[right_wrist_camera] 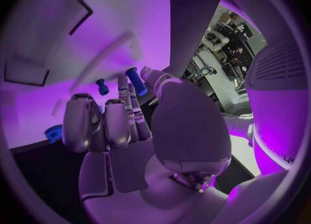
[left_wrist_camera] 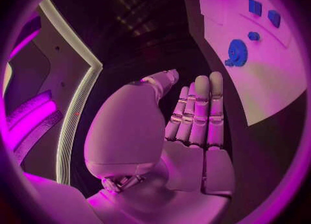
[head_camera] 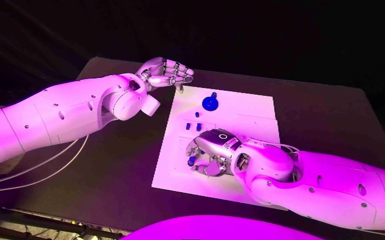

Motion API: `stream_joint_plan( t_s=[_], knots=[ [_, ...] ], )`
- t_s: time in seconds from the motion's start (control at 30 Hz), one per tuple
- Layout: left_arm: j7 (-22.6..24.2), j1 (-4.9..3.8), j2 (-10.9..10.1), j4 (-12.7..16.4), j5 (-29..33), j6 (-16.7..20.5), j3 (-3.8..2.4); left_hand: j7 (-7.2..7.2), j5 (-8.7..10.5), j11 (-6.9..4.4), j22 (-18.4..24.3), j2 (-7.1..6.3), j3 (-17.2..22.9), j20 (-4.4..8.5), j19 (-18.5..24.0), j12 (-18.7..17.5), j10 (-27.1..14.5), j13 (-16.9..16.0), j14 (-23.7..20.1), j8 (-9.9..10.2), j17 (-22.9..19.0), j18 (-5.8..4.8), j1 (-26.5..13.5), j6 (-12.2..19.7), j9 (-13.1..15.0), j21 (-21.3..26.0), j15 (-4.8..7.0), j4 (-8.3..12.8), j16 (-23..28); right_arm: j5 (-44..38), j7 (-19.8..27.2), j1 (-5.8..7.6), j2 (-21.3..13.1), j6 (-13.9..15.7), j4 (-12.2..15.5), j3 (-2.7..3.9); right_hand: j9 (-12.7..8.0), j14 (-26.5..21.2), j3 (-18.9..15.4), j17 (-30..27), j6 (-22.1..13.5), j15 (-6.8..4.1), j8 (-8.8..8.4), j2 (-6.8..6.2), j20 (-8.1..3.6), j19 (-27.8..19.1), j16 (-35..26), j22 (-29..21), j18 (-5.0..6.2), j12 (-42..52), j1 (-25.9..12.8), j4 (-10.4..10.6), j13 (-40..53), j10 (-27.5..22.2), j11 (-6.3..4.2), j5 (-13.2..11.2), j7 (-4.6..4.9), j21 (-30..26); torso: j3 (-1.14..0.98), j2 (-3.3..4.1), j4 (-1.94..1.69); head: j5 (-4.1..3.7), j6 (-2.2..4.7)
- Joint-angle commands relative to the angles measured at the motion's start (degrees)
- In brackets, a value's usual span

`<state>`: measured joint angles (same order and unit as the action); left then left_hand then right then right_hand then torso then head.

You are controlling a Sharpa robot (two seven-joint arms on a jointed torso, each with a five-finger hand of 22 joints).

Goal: Assemble the parts on the task board

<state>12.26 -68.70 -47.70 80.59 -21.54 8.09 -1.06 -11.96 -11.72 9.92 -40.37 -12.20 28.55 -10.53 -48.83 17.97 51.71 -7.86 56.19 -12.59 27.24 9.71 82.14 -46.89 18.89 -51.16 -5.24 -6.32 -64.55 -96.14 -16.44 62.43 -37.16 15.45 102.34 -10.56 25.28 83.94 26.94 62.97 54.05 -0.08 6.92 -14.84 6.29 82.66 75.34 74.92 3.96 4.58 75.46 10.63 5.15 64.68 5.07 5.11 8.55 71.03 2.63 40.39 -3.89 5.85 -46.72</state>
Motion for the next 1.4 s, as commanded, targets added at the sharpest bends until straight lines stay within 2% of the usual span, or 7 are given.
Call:
stream_joint_plan(
  t_s=[0.03, 0.27, 0.57, 0.77, 1.03, 1.17, 1.4],
  knots=[
    [0.0, -0.04, 0.0, 0.1, 0.1, -1.1, -0.04, -1.9, -0.14, -0.05, 0.0, 0.59, -0.5, -0.24, 0.1, 0.3, -0.4, -0.1, -0.3, 0.0, 0.0, 0.81, 0.0, 0.4, 0.1, 0.4, -0.13, 0.0, -0.2, -0.6, 0.2, -0.09, -0.2, 1.9, 0.0, -0.05, -0.2, 0.4, -1.6, -0.6, -0.8, 0.53, -0.48, 0.04, -0.01, -0.6, -0.4, 8.2, 0.01, 0.8, 0.7, -0.1, 0.1, -1.6, 0.12, 0.0, -0.04, -1.0, -0.01, 0.01, 0.0, -0.1, 0.08],
    [-0.1, -0.04, 0.0, 0.1, 0.1, -1.2, -0.04, -1.91, -0.14, -0.04, 0.1, 0.58, -0.5, -0.24, 0.1, 0.4, -0.5, -0.1, -0.4, 0.0, -0.1, 0.81, 0.0, 0.4, 0.1, 0.4, -0.14, 0.0, -0.2, -0.5, 1.0, -0.14, -0.9, 7.6, 0.5, -0.06, -0.7, 0.2, -10.4, -1.5, -4.1, 0.63, -2.21, 2.18, 0.08, -0.6, -0.9, 8.0, 0.15, 5.8, 3.4, 1.9, 1.3, -5.8, 0.22, -1.8, -0.69, -2.2, 0.01, -0.05, 0.0, -0.4, 0.45],
    [0.0, -0.02, 0.1, -0.1, 0.1, -1.3, -0.01, -1.91, -0.14, -0.04, 0.1, 0.58, -0.5, -0.24, 0.1, 0.4, -0.5, -0.1, -0.4, 0.0, -0.1, 0.81, 0.0, 0.4, 0.1, 0.4, -0.14, 0.0, -0.2, 1.7, 3.2, 0.22, -4.8, 13.2, 3.1, 0.17, -0.8, 0.2, -15.5, -2.0, -5.3, 0.61, -2.57, 2.51, 0.09, -0.5, -1.1, 7.9, 0.2, 9.6, 5.6, 5.2, 2.3, -8.1, 0.2, -1.9, -1.15, -2.7, 0.04, -0.16, -0.03, -1.04, 1.19],
    [0.4, 0.03, 0.1, -0.3, 0.3, -1.1, 0.27, -1.92, -0.14, -0.02, 0.1, 0.57, -0.5, -0.24, 0.1, 0.4, -0.6, -0.1, -0.4, 0.0, -0.1, 0.81, 0.0, 0.4, 0.1, 0.4, -0.15, 0.0, -0.2, 15.1, 7.5, 2.75, -11.0, 15.3, 5.6, 0.63, -0.4, 0.4, -15.9, -1.5, -3.7, 0.35, -1.61, 3.4, -0.17, -0.1, -0.7, 8.3, 0.04, 13.3, 6.9, 5.7, 3.3, -6.1, -0.06, -1.6, 0.63, -2.1, 0.11, -0.57, 0.03, -2.7, 1.67],
    [1.6, 0.17, -0.1, -0.4, 0.8, -0.4, 0.61, -1.92, -0.13, -0.02, 0.1, 0.55, -0.5, -0.24, 0.1, 0.4, -0.6, -0.1, -0.4, -0.1, -0.1, 0.81, 0.0, 0.4, 0.1, 0.4, -0.16, 0.0, -0.2, 29.8, 5.8, 6.81, -20.7, 11.6, 7.0, 0.79, 1.5, 1.5, -16.3, 2.4, 0.8, -1.55, 3.69, 3.45, -1.79, 2.0, 1.9, 10.5, -0.97, 27.9, 5.0, 5.7, 13.1, 6.4, -2.46, 2.3, -1.15, 3.5, 0.27, -1.22, 0.26, -6.66, 1.85],
    [2.8, 0.38, -0.7, 0.5, 1.2, -0.1, 0.7, -1.92, -0.13, -0.01, 0.1, 0.54, -0.5, -0.25, 0.1, 0.5, -0.7, -0.1, -0.4, -0.1, -0.1, 0.8, 0.0, 0.5, 0.1, 0.4, -0.17, 0.0, -0.2, 32.5, 1.8, 7.68, -26.0, 7.1, 7.6, 0.67, 4.5, 2.8, -19.0, 9.0, -2.1, -1.93, 10.77, 4.85, -2.17, 3.5, 6.1, 12.2, -1.82, 60.9, 1.7, 5.8, 52.6, 10.3, -2.96, 2.6, -1.66, 8.0, 0.3, -1.45, 0.41, -8.87, 1.56],
    [3.7, 0.7, -1.6, 1.8, 1.7, 0.1, 0.89, -1.92, -0.12, -0.01, 0.1, 0.5, -0.6, -0.26, 0.1, 0.5, -0.7, -0.1, -0.5, -0.1, -0.1, 0.79, 0.0, 0.5, 0.1, 0.4, -0.18, 0.0, -0.2, 27.0, -4.3, 7.73, -31.8, 3.2, 9.5, -0.03, 6.2, 4.1, -23.9, 16.7, -3.2, -1.96, 15.73, 6.52, -2.19, 5.5, 10.2, 13.7, -2.93, 74.9, -2.6, 6.1, 71.2, 17.1, -3.14, 3.3, -2.07, 13.9, 0.27, -1.71, 0.59, -10.84, 0.86]
  ],
)
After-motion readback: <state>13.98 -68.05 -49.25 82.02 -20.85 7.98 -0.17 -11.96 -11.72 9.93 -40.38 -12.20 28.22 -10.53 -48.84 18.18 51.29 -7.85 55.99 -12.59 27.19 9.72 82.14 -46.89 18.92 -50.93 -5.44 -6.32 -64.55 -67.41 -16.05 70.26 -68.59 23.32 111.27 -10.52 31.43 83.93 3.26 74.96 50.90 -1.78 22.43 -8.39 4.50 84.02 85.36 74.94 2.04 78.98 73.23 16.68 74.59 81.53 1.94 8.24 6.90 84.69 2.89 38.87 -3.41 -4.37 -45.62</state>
